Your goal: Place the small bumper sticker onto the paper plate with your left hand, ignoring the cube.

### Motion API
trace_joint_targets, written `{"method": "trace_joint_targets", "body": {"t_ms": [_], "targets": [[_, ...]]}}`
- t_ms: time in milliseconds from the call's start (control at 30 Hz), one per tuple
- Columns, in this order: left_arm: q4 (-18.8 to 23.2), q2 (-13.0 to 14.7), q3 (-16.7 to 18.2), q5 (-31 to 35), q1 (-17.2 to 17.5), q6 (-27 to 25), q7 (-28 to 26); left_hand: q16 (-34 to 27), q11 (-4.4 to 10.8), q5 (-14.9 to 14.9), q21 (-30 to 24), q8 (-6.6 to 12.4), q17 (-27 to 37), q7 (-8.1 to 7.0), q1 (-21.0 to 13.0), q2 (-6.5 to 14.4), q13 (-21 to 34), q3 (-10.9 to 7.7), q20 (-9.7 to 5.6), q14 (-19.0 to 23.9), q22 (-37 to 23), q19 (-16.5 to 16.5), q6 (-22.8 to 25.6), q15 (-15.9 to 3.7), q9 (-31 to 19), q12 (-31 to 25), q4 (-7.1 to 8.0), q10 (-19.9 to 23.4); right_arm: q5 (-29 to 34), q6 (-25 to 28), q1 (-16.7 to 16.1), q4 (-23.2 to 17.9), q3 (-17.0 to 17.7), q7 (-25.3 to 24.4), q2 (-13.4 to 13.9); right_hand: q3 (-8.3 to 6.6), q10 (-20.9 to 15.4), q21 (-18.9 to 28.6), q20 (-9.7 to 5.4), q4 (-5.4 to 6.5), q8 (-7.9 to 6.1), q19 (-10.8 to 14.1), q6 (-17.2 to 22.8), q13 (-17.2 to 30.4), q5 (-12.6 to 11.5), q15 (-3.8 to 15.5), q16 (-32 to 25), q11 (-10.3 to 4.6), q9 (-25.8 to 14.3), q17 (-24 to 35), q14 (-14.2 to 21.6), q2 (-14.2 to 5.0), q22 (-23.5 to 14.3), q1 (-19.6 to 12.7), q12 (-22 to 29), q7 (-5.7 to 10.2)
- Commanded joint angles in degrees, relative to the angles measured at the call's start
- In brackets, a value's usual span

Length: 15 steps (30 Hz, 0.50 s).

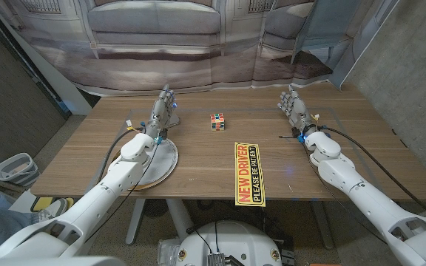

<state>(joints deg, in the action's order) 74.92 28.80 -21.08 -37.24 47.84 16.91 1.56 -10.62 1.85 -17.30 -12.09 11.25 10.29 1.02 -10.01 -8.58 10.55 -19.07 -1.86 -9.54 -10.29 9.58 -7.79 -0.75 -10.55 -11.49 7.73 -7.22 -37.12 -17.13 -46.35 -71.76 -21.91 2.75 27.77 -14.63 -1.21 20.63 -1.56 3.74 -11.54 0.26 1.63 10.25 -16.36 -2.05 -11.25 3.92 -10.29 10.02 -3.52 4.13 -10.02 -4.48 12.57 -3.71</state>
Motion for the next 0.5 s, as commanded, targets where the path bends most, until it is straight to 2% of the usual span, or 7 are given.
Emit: {"method": "trace_joint_targets", "body": {"t_ms": [33, 500], "targets": [[2.3, 0.2, 0.7, 0.0, 0.9, -0.5, -0.9, -0.4, -0.12, -0.4, -0.4, 0.36, 0.2, 0.11, -0.6, 0.1, 0.1, -0.24, -2.47, -1.6, -0.1, 2.3, -0.3, 0.12, -0.2, -0.3, -0.18, -0.6, 0.0, -0.3, 1.3, 2.3, -0.7, 1.0, -1.4, -0.38, -0.4, 0.2, -2.22, -0.18, -0.41, 0.4, 0.5, 0.1, -0.4, 0.03, -0.4, 0.35, -0.2, 0.3, -0.2, 0.22, -0.1, -0.5, 0.4, -0.36], [4.8, 0.8, 0.8, 1.2, 2.4, 0.5, -1.5, -0.5, -0.13, -1.0, -0.6, 0.64, 0.1, 0.18, -1.0, 0.7, 0.1, -0.12, -2.22, -0.7, -0.1, 1.2, 0.8, 0.31, -0.1, -0.7, -0.47, 0.6, 0.4, 0.2, -1.0, -1.3, -0.3, -0.6, 0.2, -0.48, -1.1, -0.1, -2.16, -0.56, -0.33, 1.0, 0.9, 0.1, -0.5, 0.01, -0.3, 0.45, -0.3, 0.3, 0.4, -0.13, -0.1, -1.1, 0.5, -0.35]]}}
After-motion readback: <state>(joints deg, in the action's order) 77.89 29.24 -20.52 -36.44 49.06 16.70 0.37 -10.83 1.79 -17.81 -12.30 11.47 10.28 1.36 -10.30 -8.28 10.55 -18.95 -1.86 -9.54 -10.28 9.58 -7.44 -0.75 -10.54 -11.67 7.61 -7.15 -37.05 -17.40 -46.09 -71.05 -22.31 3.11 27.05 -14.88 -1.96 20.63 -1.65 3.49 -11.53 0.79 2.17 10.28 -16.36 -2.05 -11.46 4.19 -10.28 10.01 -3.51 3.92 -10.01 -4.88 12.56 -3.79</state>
